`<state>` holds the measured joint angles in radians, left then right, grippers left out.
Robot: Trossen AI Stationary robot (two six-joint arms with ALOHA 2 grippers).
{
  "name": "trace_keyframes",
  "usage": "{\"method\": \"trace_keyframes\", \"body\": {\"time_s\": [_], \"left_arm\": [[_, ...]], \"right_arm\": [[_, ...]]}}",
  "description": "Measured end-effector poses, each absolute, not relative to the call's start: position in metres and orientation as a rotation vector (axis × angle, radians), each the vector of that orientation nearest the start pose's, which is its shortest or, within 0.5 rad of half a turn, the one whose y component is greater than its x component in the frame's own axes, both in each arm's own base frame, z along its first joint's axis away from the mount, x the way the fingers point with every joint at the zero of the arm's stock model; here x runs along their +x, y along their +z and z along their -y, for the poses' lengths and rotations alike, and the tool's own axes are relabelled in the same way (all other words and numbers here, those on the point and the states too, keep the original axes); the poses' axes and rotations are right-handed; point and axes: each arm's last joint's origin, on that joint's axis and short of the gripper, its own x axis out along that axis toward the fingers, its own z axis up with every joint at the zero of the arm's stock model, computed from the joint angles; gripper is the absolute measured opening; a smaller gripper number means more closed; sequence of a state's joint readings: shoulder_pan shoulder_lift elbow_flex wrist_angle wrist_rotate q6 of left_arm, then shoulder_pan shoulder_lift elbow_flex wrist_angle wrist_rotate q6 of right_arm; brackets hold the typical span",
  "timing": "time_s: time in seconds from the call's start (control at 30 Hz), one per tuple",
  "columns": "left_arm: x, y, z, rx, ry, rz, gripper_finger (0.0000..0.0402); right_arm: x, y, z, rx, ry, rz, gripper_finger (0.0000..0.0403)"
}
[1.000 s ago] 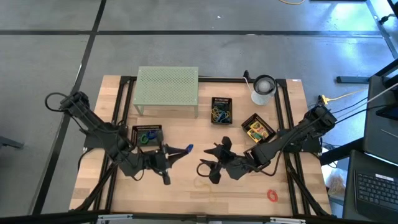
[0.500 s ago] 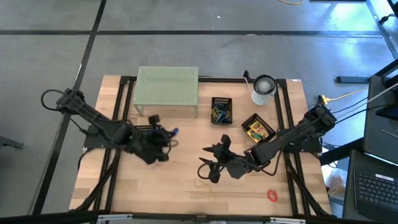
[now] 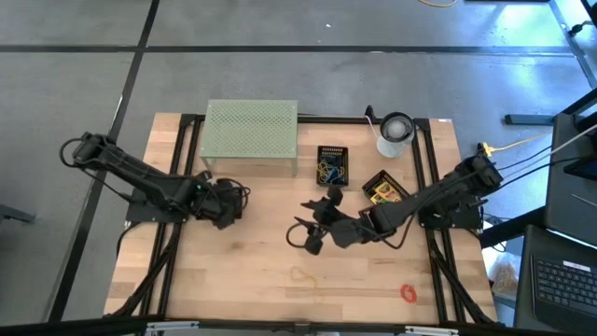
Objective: Pick & Place Office Desk Supplies
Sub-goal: Put the blue spring rubber band into the left black bin
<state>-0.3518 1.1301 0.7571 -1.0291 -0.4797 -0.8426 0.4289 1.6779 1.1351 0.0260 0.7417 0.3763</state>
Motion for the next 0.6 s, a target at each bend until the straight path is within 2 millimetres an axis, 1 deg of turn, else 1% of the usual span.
{"method": "trace_keyframes", "body": {"time_s": [0.07, 0.17, 0.43, 0.6], "left_arm": [[0.162, 0.206, 0.043, -0.177, 0.648, -1.134, 0.0015], [0.158, 0.197, 0.040, -0.191, 0.669, -1.162, 0.0015], [0.160, 0.196, 0.039, -0.205, 0.663, -1.150, 0.0019], [0.160, 0.196, 0.039, -0.208, 0.657, -1.154, 0.0051]], "right_arm": [[0.343, 0.247, -0.129, 0.082, -0.396, -0.369, 0.0198], [0.346, 0.246, -0.122, 0.080, -0.416, -0.373, 0.0198], [0.351, 0.246, -0.108, 0.072, -0.410, -0.392, 0.0198], [0.355, 0.245, -0.099, 0.090, -0.397, -0.404, 0.0198]]}}
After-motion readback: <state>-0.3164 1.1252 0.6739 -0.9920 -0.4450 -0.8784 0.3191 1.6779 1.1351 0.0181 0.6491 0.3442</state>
